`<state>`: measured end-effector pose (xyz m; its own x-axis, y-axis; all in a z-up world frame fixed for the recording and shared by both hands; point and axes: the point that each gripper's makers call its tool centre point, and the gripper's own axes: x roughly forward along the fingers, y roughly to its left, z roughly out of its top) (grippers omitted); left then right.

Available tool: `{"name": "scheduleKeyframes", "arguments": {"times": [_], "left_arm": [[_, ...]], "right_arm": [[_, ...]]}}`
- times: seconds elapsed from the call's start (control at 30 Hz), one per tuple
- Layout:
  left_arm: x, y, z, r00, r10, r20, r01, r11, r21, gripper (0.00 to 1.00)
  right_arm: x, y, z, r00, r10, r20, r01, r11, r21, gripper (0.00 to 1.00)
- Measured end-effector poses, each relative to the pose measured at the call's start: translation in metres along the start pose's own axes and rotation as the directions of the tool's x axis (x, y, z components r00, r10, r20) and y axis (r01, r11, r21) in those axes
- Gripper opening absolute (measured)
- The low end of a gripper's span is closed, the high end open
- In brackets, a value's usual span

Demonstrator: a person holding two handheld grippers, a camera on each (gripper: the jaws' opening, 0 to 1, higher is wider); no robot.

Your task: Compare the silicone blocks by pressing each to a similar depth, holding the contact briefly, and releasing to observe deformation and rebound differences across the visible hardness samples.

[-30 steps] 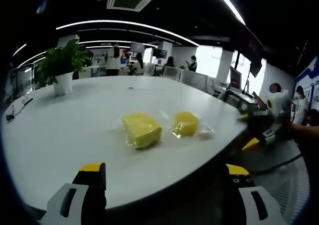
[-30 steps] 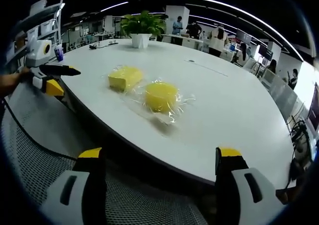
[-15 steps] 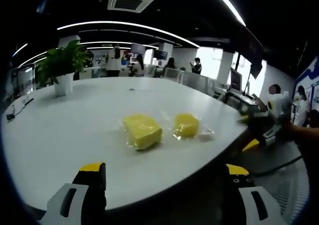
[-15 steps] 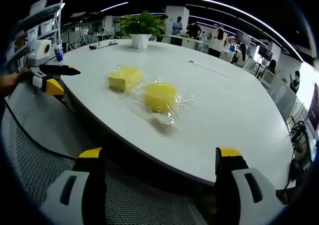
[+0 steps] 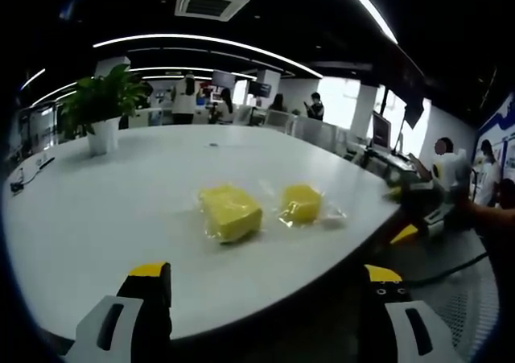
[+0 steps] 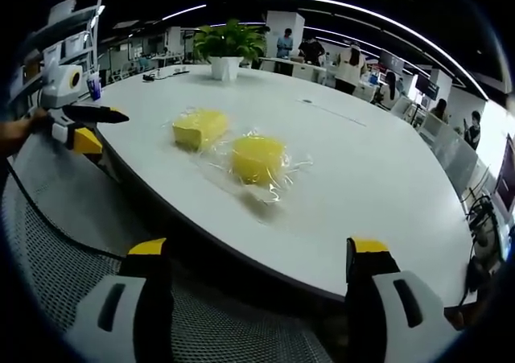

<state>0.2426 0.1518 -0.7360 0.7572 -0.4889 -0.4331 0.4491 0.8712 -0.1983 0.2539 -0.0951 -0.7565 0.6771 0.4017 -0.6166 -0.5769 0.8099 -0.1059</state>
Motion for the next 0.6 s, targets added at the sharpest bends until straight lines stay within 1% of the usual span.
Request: {"name": "scheduleKeyframes", "arguments": {"times": [0.27, 0.33, 0.6], "left_arm": [[0.0021, 0.0084, -0.0039, 1.0, 0.005, -0.003, -0.005, 1.0, -0.006, 0.98], [0.0028, 0.007, -0.0053, 1.0, -0.01, -0.008, 0.01, 1.0, 0.0, 0.98], [0.0038, 0.009, -0.0072, 1.0, -0.012, -0.01, 0.012, 1.0, 0.003, 0.98]], "right_arm": [[0.0, 0.0012, -0.0009, 1.0, 0.006, -0.006, -0.006, 1.0, -0.003, 0.82], [-0.0002, 0.001, -0.0008, 1.0, 0.004, -0.007, -0.005, 1.0, -0.003, 0.82], [-0.0005, 0.0004, -0.0016, 1.0, 0.002, -0.011, -0.002, 1.0, -0.005, 0.82]]}}
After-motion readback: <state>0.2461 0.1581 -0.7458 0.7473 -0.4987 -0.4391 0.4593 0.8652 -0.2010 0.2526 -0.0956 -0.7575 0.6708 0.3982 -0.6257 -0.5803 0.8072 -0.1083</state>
